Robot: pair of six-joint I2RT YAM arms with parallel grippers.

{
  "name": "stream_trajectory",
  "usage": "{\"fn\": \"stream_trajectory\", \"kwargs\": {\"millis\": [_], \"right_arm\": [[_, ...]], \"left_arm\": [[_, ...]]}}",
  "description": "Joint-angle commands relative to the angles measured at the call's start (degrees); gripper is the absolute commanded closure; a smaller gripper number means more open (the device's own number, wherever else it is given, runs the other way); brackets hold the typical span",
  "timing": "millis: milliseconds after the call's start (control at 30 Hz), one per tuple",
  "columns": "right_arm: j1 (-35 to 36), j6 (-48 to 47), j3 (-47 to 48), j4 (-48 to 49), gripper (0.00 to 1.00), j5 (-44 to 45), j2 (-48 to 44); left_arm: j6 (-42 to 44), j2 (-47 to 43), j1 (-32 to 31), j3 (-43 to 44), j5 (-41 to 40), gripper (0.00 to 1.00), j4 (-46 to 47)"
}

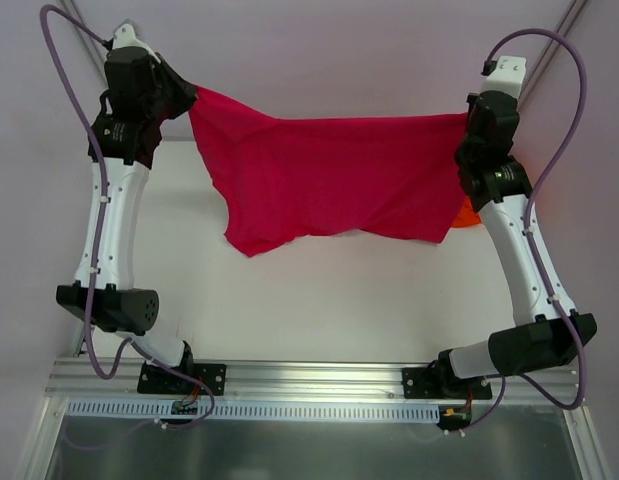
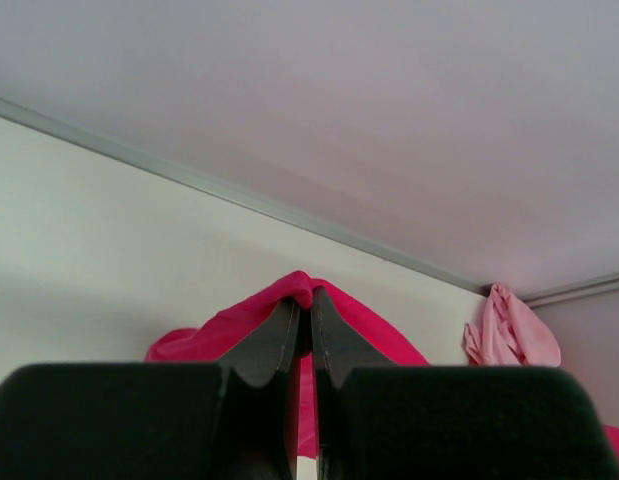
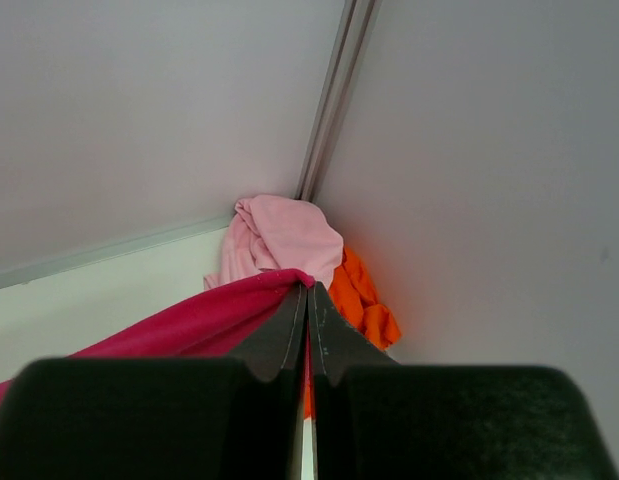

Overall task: Fold and stack the t-shirts
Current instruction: Flatten out the tshirt

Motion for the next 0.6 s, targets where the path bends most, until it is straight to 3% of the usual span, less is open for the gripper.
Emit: {"fn": "stream_trajectory", "kwargs": {"millis": [0,333,567], "right_arm": [[-0.8,3.9,3.6,0.7,0.99,-0.4,1.8],[-0.9,8.9,10.9,-0.1,0.99,-1.7,12.3],[-0.9,8.7,14.6,1.0,0.99,-2.0,11.1]], "left_arm": [[-1.8,2.1,0.9,2.8,1.5,1.0,1.7],[-3.1,12.2,1.1,13.6,2.7,1.0,-0.3],[-6.1,8.8,2.2,14.0,9.2,1.0,2.0]]}}
